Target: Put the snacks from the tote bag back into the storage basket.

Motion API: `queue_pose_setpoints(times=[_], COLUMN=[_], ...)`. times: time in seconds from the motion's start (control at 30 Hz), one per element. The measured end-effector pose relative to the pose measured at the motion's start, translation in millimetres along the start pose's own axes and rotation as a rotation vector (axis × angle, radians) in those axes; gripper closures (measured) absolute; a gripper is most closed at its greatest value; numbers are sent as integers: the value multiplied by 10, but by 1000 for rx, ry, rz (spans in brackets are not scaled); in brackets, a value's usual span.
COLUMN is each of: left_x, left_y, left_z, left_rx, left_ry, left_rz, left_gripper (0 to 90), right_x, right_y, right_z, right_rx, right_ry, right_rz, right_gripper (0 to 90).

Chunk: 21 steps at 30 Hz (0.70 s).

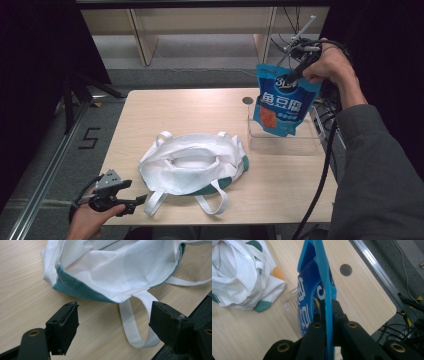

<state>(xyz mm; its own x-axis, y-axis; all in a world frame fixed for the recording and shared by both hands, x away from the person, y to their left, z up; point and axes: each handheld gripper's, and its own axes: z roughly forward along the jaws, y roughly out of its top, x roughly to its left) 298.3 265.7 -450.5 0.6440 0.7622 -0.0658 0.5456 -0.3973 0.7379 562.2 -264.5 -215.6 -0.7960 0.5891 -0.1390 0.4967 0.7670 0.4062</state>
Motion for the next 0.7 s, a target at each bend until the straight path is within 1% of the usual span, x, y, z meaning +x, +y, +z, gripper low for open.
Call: queue_pose_setpoints(times=[0.03,0.13,0.17,0.23,0.27,0.3,0.33,0.43,0.5,0.53,0.7], left_x=[9,8,10,9,3,5,-1,5,8,4,9], left_y=[3,3,3,2,1,1,-1,1,1,1,4], left_z=[-7,-7,-9,-7,-3,-4,1,-5,-8,-4,-8], left_rx=[13,15,18,14,6,9,3,10,14,9,20], left_ry=[-1,-1,-1,-1,-1,-1,-1,-1,-1,0,-1], left_rz=[13,14,17,14,5,7,-2,9,13,8,19], left_gripper=[224,224,224,224,224,224,224,224,224,224,224], right_x=[-12,-37,-38,-57,-64,-73,-84,-105,-105,-106,-101], right_y=[-7,-24,-27,-44,-51,-62,-74,-115,-144,-160,-214], right_z=[13,58,77,114,127,147,165,213,247,273,364], right_rx=[-2,0,1,6,9,11,14,21,24,24,28], right_ry=[2,2,-5,7,3,11,9,11,25,22,35], right_rz=[-2,-2,0,3,6,10,12,18,20,24,25], right_gripper=[900,900,900,900,900,900,900,900,900,900,900])
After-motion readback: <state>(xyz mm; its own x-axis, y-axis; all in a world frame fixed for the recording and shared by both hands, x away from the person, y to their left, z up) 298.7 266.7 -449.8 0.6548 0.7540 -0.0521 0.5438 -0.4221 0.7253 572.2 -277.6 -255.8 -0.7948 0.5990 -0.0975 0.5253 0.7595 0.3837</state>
